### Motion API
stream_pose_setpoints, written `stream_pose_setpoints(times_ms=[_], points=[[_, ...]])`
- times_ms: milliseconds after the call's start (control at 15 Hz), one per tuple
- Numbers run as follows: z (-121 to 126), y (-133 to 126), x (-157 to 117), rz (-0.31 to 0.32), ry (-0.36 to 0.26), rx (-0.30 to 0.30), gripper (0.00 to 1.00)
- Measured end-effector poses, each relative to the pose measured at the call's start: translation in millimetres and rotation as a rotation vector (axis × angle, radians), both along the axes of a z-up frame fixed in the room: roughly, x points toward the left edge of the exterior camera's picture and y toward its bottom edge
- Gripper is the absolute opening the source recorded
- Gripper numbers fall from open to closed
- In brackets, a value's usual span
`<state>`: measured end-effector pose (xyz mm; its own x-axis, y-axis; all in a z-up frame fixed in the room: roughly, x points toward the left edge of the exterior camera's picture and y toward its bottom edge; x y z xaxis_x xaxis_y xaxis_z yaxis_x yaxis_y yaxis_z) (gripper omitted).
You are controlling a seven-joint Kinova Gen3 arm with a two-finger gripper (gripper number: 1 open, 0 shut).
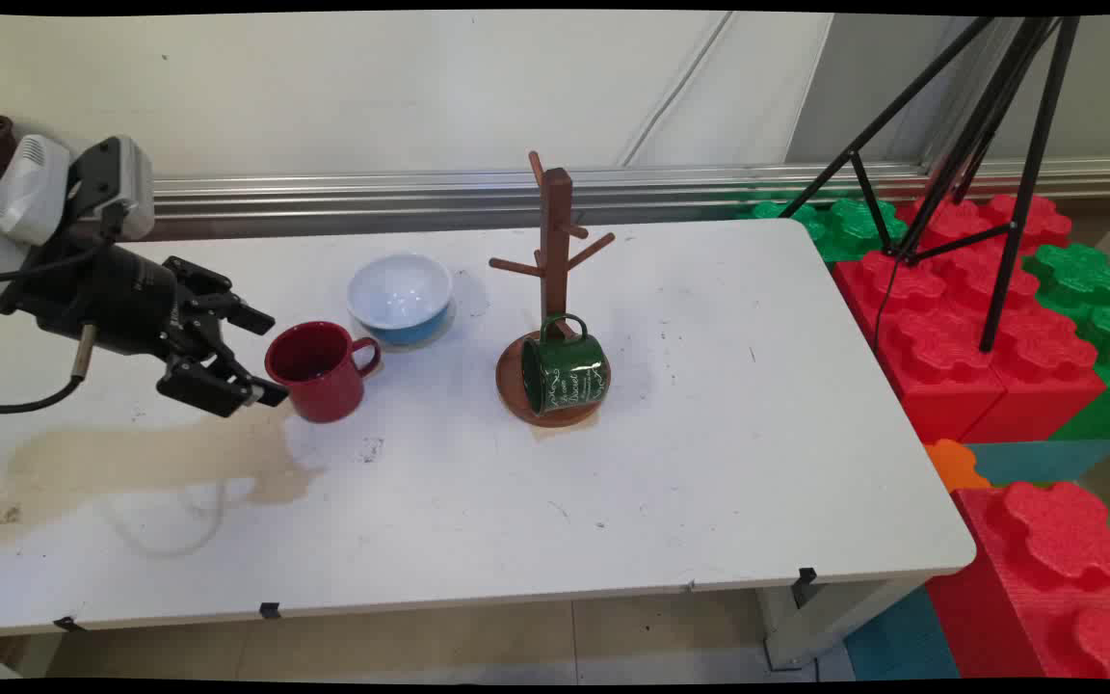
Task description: Pick up the green mug from the rack
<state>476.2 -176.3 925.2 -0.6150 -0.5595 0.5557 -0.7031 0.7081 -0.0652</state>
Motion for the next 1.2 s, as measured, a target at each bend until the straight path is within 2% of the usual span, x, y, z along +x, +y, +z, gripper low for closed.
stream_pose_setpoints(times_ms=[667,1200], points=[[2.2,-9.8,-47.6,0.06,0.116,0.008,1.0],[-16.2,-34.5,-86.7,0.063,0.185,0.004,1.0]])
